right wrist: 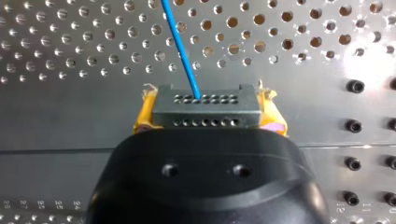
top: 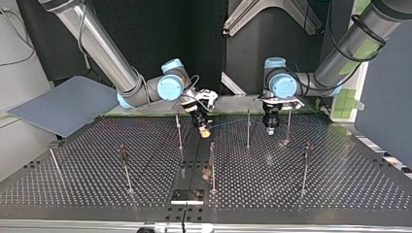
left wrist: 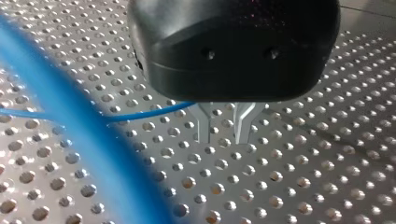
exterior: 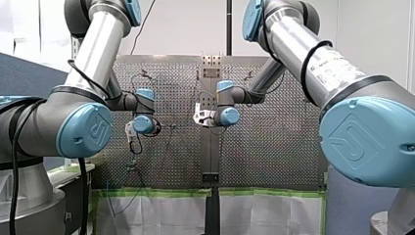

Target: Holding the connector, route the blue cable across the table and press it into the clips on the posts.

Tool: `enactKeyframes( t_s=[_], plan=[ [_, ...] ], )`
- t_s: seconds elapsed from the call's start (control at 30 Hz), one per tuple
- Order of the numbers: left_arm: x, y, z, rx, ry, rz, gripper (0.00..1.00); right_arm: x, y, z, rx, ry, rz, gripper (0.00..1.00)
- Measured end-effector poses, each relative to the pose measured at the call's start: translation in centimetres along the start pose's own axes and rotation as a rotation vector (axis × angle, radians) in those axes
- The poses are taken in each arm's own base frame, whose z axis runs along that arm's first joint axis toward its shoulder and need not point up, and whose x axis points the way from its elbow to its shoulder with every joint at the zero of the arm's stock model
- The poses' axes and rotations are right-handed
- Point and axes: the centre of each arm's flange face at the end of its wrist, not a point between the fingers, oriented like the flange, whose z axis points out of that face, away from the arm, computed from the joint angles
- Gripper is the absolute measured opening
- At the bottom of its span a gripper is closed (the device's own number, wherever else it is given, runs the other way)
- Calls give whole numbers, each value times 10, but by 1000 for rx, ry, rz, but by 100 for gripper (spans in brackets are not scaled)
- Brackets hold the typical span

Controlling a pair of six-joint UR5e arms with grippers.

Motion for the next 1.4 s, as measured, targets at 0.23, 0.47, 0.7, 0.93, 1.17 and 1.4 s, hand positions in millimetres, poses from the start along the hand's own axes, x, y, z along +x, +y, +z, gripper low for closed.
enactKeyframes(
  t_s=[0.23,0.47,0.7,0.93,1.17,1.4],
  plan=[
    [4,2,-8,-45,53,25,100,0,0,0,0,-2,0,0],
    [12,-7,-24,-42,116,66,100,0,0,0,-1,-3,4,0],
    [9,-19,-53,-18,137,71,100,-1,3,-1,-7,-13,12,0],
    [-3,-29,-76,11,85,25,100,-4,7,-4,-15,-41,17,0],
    [-10,-38,-99,40,53,23,100,-6,12,-6,-23,-62,20,0],
    [-12,-49,-130,73,59,38,100,-5,17,-6,-32,-64,22,0]
  ],
)
